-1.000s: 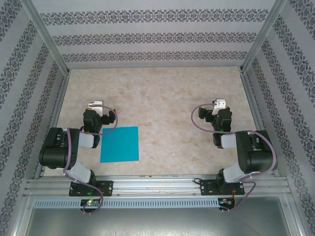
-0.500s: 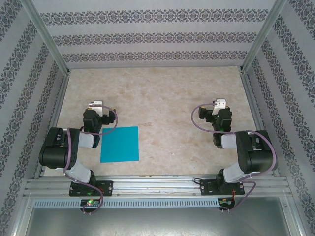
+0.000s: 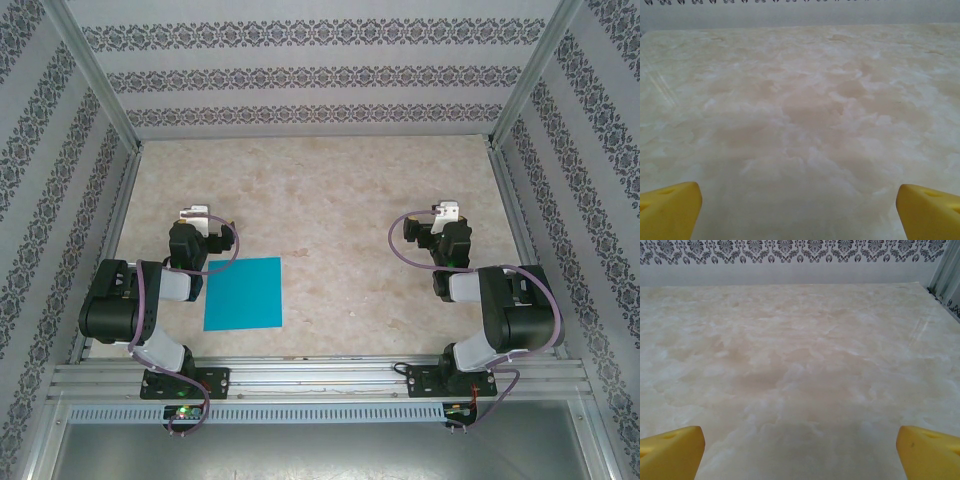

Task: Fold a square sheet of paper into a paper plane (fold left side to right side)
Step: Move the square sheet of paper to the center of the table.

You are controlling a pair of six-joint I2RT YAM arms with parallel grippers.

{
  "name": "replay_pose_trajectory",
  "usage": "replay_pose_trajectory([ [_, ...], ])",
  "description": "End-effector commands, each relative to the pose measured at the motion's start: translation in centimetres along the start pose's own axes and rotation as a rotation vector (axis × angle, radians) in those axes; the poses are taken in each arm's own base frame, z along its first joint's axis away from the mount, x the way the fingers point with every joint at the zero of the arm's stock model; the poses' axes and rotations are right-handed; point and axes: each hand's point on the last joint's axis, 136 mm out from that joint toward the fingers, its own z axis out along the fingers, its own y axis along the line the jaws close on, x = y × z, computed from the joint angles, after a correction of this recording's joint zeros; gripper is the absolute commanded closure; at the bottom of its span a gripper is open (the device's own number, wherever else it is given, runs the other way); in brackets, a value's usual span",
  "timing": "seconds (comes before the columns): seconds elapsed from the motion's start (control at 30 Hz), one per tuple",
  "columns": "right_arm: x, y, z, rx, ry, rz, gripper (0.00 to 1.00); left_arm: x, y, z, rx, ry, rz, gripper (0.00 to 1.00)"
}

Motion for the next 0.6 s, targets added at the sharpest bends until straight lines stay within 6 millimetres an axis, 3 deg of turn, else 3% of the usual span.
replay_pose_trajectory([
  [0.0,-1.2,-0.5,0.1,0.011,-0.03,0.019,0.02,-1.3,1.2,-0.4,-0.054,-0.019,-0.024,0.0],
  [0.17,-3.2,-0.9,-1.4,0.029,-0.035,0.035,0.02,-4.4,1.6,-2.4,-0.078,-0.024,-0.037,0.0],
  [0.27,-4.0,-0.9,-2.7,0.032,-0.003,0.068,0.02,-6.5,2.6,-3.9,-0.133,-0.011,-0.138,0.0],
  [0.37,-4.4,-0.7,-4.3,0.023,0.064,0.141,0.02,-8.2,2.0,-5.3,-0.101,0.022,-0.257,0.0],
  [0.47,-4.7,0.2,-6.2,-0.024,0.13,0.232,0.02,-8.4,0.3,-6.5,-0.018,0.109,-0.369,0.0],
  [0.57,-4.8,1.8,-8.1,-0.103,0.195,0.323,0.02,-6.8,-1.8,-7.7,0.066,0.275,-0.459,0.03],
])
